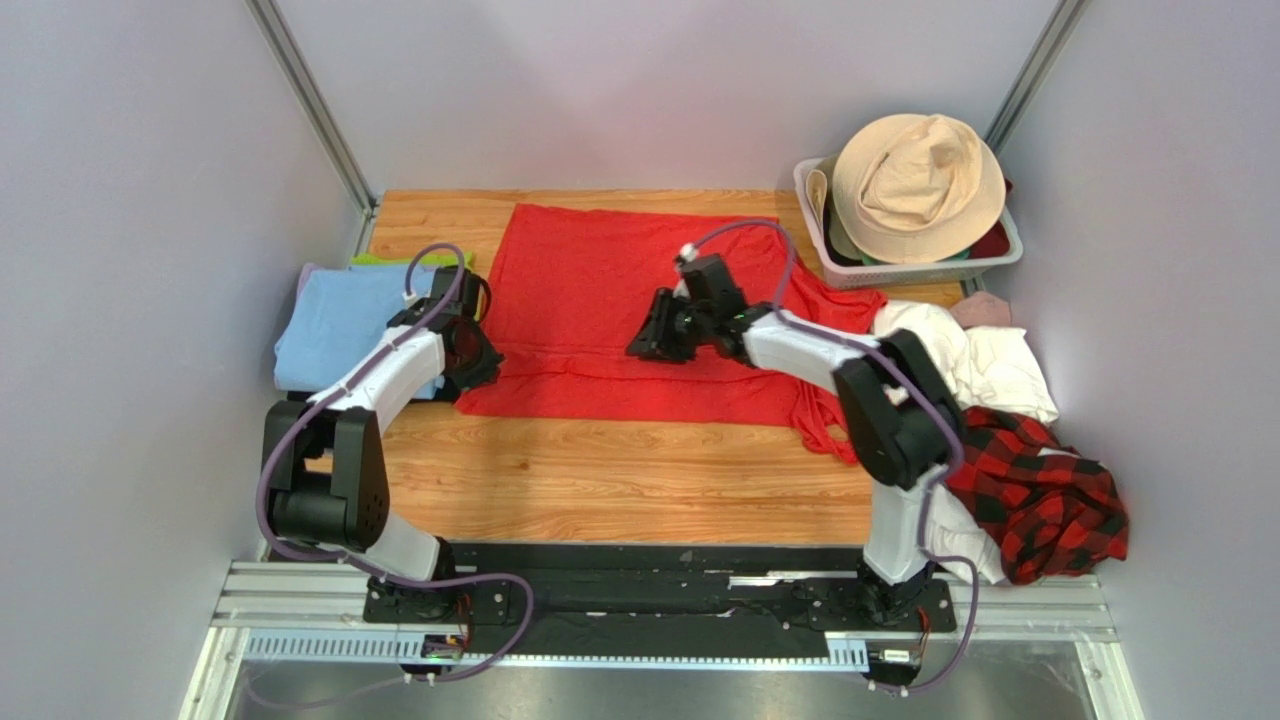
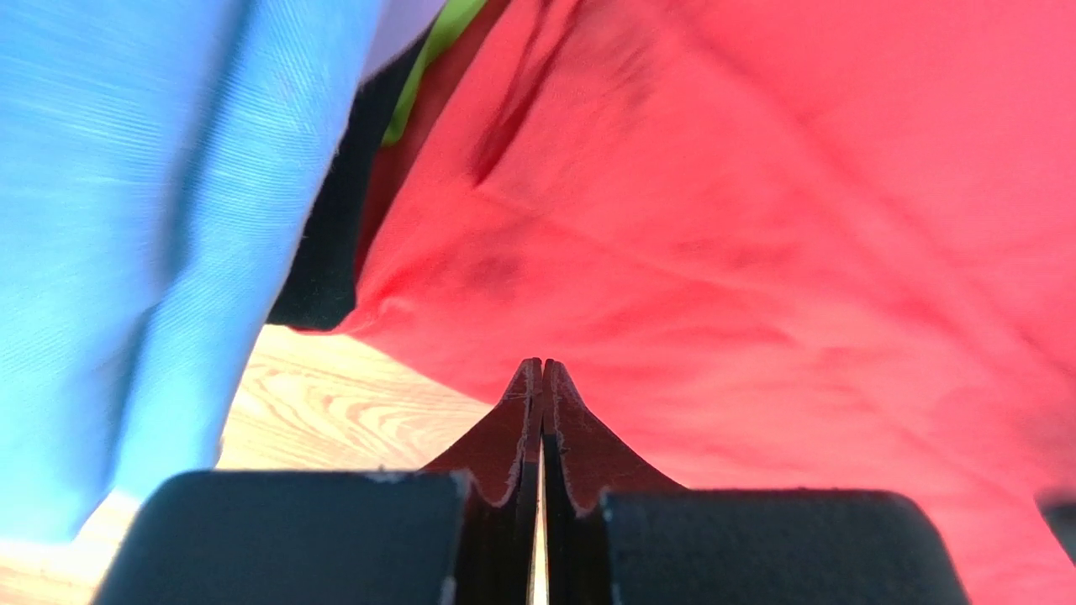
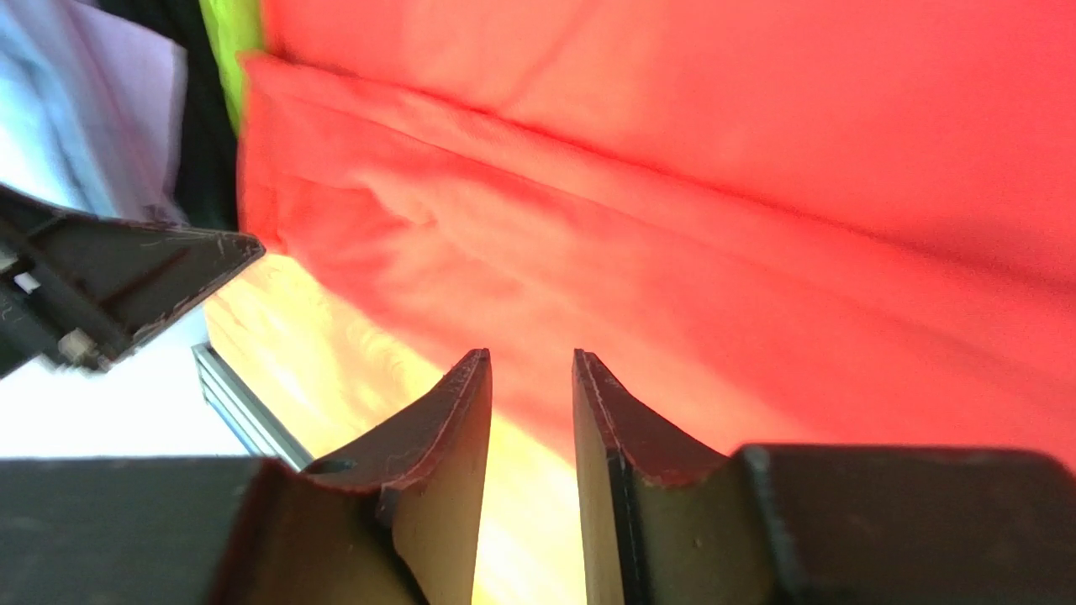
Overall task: Fold and stack the mixed laundry pile
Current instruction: Fold the tank top at the center of the board.
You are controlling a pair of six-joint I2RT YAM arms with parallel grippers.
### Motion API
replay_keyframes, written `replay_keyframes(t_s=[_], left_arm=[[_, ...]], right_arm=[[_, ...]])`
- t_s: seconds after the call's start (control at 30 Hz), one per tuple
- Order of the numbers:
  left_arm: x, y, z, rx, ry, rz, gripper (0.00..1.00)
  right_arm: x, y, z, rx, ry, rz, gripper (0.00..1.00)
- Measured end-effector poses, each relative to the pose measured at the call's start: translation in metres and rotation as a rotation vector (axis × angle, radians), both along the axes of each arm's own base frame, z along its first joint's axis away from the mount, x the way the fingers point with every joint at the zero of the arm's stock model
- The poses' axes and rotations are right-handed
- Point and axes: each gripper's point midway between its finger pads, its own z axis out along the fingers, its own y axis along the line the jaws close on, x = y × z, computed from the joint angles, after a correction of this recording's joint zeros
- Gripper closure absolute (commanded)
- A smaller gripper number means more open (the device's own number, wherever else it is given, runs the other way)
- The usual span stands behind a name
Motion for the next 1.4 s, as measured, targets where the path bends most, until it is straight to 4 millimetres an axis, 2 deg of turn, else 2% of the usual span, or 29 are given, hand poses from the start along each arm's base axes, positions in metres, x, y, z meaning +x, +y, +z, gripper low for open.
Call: replay_keyframes(t_s=[0.1, 0.13, 0.2, 0.23, 0.33, 0.47, 0.57, 0.63, 0.83, 0.97, 1.13, 1.3, 1.4], left_arm=[[0.009, -0.002, 0.019, -0.011, -0.069, -0.001, 1.00], [0.011, -0.004, 0.023, -0.024, -0.084, -0.006, 1.00], [0.014, -0.010, 0.026, -0.049, -0.104, -0.017, 1.00], [0.015, -0.015, 0.026, -0.065, -0.112, -0.028, 1.00], [0.014, -0.039, 0.026, -0.096, -0.129, -0.084, 1.00], [-0.001, -0.097, 0.028, -0.154, -0.149, -0.213, 1.00], [-0.013, -0.136, 0.030, -0.203, -0.181, -0.291, 1.00], [-0.018, -0.151, 0.027, -0.226, -0.194, -0.320, 1.00], [-0.006, -0.160, 0.009, -0.234, -0.204, -0.327, 1.00], [-0.004, -0.162, -0.002, -0.230, -0.192, -0.333, 1.00], [-0.003, -0.162, -0.010, -0.219, -0.183, -0.333, 1.00], [-0.006, -0.160, -0.035, -0.194, -0.103, -0.319, 1.00], [0.006, -0.166, -0.033, -0.191, -0.106, -0.317, 1.00]], right_arm=[[-0.007, -0.039, 0.032, 0.008, -0.052, -0.090, 0.77], [-0.009, -0.051, 0.043, 0.029, -0.082, -0.124, 0.87], [-0.016, -0.073, 0.054, 0.057, -0.109, -0.195, 1.00], [-0.021, -0.082, 0.056, 0.073, -0.116, -0.228, 1.00], [-0.039, -0.090, 0.041, 0.091, -0.076, -0.272, 1.00], [-0.061, -0.094, 0.009, 0.098, 0.018, -0.326, 1.00], [-0.066, -0.090, -0.003, 0.130, 0.086, -0.368, 1.00], [-0.063, -0.081, -0.007, 0.153, 0.117, -0.390, 1.00], [-0.047, -0.041, -0.007, 0.216, 0.190, -0.424, 1.00], [-0.045, -0.026, -0.013, 0.241, 0.230, -0.439, 1.00], [-0.043, -0.023, -0.031, 0.235, 0.277, -0.464, 1.00], [-0.040, -0.020, -0.044, 0.230, 0.313, -0.484, 1.00], [-0.037, -0.017, -0.046, 0.235, 0.321, -0.485, 1.00]])
